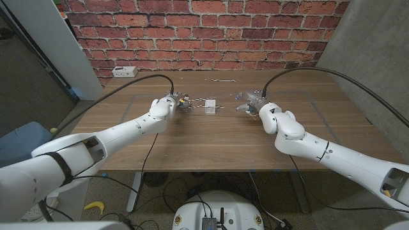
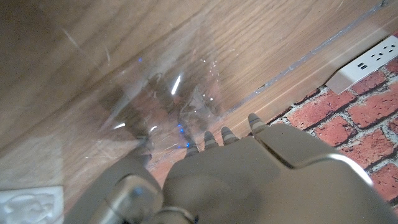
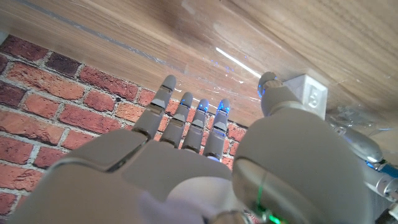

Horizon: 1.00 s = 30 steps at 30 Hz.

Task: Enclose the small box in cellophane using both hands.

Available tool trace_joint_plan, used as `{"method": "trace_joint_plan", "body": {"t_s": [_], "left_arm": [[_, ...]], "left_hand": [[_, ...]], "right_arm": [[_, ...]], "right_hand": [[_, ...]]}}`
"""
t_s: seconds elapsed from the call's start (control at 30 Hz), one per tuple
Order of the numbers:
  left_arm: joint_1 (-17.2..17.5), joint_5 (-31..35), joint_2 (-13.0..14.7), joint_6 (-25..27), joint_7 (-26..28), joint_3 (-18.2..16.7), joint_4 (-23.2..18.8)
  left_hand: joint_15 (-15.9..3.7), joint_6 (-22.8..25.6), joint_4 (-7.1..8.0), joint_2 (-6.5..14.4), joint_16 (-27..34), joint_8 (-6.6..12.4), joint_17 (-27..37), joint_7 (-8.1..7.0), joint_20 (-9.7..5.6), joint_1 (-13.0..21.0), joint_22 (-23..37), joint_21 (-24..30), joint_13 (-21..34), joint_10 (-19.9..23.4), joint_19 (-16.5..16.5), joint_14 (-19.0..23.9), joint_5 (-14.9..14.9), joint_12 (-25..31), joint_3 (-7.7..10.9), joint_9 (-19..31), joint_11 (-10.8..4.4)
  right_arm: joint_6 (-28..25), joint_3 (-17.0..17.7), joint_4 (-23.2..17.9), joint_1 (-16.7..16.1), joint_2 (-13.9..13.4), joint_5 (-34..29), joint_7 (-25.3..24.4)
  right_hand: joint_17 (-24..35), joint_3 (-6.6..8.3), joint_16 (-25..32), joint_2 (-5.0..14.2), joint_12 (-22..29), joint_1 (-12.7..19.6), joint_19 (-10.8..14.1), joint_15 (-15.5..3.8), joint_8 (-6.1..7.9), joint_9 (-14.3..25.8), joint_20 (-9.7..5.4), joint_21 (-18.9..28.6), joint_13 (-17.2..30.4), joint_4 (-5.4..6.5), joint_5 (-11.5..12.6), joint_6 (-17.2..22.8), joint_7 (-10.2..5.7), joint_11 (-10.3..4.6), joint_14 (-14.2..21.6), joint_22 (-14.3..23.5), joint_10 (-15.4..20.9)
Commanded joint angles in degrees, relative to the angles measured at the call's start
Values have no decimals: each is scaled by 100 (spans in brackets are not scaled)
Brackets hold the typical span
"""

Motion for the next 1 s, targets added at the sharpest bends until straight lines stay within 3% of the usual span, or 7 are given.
{"method": "trace_joint_plan", "body": {"t_s": [0.03, 0.13, 0.33, 0.53, 1.0], "left_arm": [[-32, -68, -24, 10, 40, 13, 33], [-32, -84, -18, 12, 36, 12, 22], [-21, -127, 14, 9, 19, -3, -22], [0, -156, 67, 2, 34, -38, -99], [47, -197, 149, 12, 9, -105, -237]], "left_hand": [[41, -1449, -33, 51, 34, 21, -4, 44, -5, 20, 16, 32, 15, -1154, -667, -1148, 19, 48, 13, 17, 57], [39, -1445, -31, 55, 38, 25, -3, 44, -7, 16, 16, 39, 15, -1149, -663, -1150, 19, 55, 12, 18, 57], [31, -1419, -27, 56, 43, 37, -2, 49, -12, 8, 17, 45, 15, -1136, -665, -1149, 19, 66, 7, 18, 51], [25, -1410, -21, 53, 46, 41, 1, 35, -15, -5, 18, 47, 15, -1133, -674, -1154, 18, 72, -1, 18, 48], [19, -1393, 5, 36, 56, 47, 8, 26, -20, -55, 21, 58, 16, -1122, -695, -1166, 14, 89, -34, 17, 40]], "right_arm": [[-183, -428, 123, 314, 183, -1115, 1408], [-174, -495, 273, 343, 285, -1367, 1612], [-62, -489, 654, 296, 505, -1679, 1612], [128, -476, 1018, 254, 629, -1924, 1503], [416, -324, 1563, 235, 792, -1954, 1568]], "right_hand": [[-54, -1, -98, -113, -88, -8, -312, -209, -63, -2, 109, -58, -1, 12, 138, -526, -63, 51, -399, -9, -414], [-99, 36, -130, -124, -106, 35, -457, -126, -49, -2, 131, -69, -10, -2, 199, -734, -51, 97, -635, -19, -641], [-173, 221, -120, 37, -75, 365, -527, -150, -6, -2, 116, -45, -27, -77, 311, -883, -100, 22, -839, -33, -794], [-272, 427, -36, 185, 4, 792, -399, -248, 82, -8, -14, 23, -49, -135, 394, -732, -173, -56, -732, -43, -690], [-367, 515, 66, 135, 118, 999, -213, -311, 179, -15, -91, 83, -64, -89, 418, -387, -114, -49, -464, -44, -363]]}}
